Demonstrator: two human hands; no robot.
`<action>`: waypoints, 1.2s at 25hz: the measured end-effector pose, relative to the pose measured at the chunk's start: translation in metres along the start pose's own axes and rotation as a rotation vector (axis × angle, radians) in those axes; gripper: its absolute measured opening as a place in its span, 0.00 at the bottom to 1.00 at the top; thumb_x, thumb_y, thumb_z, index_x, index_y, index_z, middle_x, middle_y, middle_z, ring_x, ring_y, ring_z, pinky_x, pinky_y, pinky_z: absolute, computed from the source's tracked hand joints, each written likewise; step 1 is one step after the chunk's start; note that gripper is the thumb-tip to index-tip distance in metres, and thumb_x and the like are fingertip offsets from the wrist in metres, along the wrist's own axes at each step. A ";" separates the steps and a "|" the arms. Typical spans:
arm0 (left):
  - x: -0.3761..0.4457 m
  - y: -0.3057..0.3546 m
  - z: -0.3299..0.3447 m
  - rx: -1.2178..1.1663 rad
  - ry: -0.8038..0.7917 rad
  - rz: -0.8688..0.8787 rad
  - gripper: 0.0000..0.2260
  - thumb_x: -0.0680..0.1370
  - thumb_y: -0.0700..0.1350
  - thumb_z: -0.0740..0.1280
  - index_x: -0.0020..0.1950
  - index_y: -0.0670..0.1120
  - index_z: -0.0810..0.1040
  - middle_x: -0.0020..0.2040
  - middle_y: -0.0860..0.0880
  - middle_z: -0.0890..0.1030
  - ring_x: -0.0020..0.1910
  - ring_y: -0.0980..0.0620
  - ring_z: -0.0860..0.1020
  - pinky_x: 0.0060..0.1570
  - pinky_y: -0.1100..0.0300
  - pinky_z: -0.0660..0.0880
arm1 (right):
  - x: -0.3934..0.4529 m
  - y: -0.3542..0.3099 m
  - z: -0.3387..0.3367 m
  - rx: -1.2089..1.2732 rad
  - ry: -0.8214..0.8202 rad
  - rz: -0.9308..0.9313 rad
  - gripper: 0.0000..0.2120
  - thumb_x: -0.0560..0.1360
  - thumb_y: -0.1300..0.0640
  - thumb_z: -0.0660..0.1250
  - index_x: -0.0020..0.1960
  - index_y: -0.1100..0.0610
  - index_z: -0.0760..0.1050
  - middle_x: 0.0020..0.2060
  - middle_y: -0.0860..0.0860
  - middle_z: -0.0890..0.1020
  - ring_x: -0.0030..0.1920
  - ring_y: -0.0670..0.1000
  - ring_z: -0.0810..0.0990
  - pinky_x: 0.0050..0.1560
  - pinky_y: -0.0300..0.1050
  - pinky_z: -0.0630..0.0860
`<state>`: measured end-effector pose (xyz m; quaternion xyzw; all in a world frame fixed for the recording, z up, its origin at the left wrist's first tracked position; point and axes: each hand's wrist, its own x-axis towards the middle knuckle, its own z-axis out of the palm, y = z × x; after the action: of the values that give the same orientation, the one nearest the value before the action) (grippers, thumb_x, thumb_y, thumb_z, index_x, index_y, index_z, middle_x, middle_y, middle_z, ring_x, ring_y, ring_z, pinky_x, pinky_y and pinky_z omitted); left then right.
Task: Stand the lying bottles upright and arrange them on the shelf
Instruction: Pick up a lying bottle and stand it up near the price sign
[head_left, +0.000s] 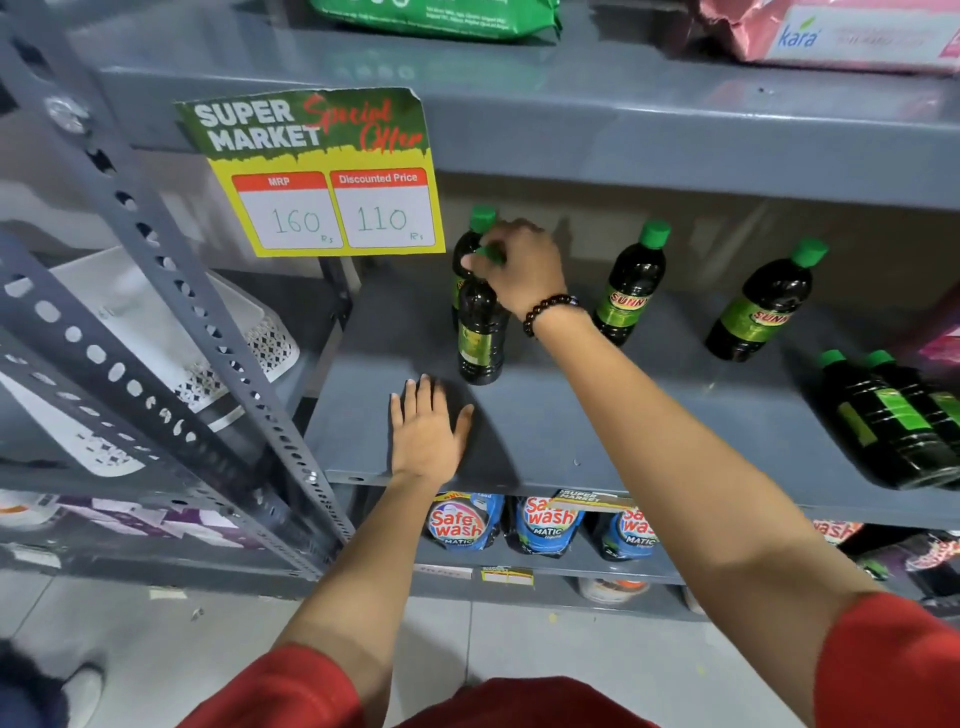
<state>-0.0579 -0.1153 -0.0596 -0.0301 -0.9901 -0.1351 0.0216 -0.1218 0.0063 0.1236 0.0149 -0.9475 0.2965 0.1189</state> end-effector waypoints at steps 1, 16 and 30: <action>0.000 0.000 0.000 0.000 0.002 0.003 0.27 0.80 0.57 0.49 0.73 0.41 0.59 0.75 0.41 0.61 0.75 0.42 0.56 0.75 0.45 0.51 | 0.004 0.000 -0.004 -0.027 -0.075 -0.037 0.14 0.74 0.53 0.68 0.58 0.58 0.79 0.59 0.57 0.81 0.59 0.57 0.78 0.59 0.43 0.73; 0.001 0.000 0.001 0.001 0.016 0.003 0.27 0.80 0.57 0.49 0.73 0.42 0.59 0.75 0.41 0.61 0.75 0.43 0.56 0.75 0.45 0.51 | 0.011 0.003 -0.017 -0.055 -0.305 -0.090 0.20 0.76 0.61 0.66 0.68 0.57 0.72 0.68 0.56 0.74 0.68 0.55 0.72 0.70 0.40 0.64; -0.007 0.020 -0.007 0.059 0.099 0.092 0.28 0.76 0.57 0.48 0.60 0.38 0.75 0.59 0.38 0.80 0.62 0.40 0.76 0.64 0.43 0.71 | 0.005 0.016 -0.010 0.054 -0.300 -0.136 0.23 0.78 0.61 0.62 0.72 0.57 0.64 0.71 0.57 0.70 0.70 0.57 0.69 0.71 0.44 0.64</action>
<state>-0.0492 -0.0980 -0.0475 -0.0684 -0.9890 -0.1061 0.0776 -0.1263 0.0253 0.1242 0.1262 -0.9432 0.3074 -0.0043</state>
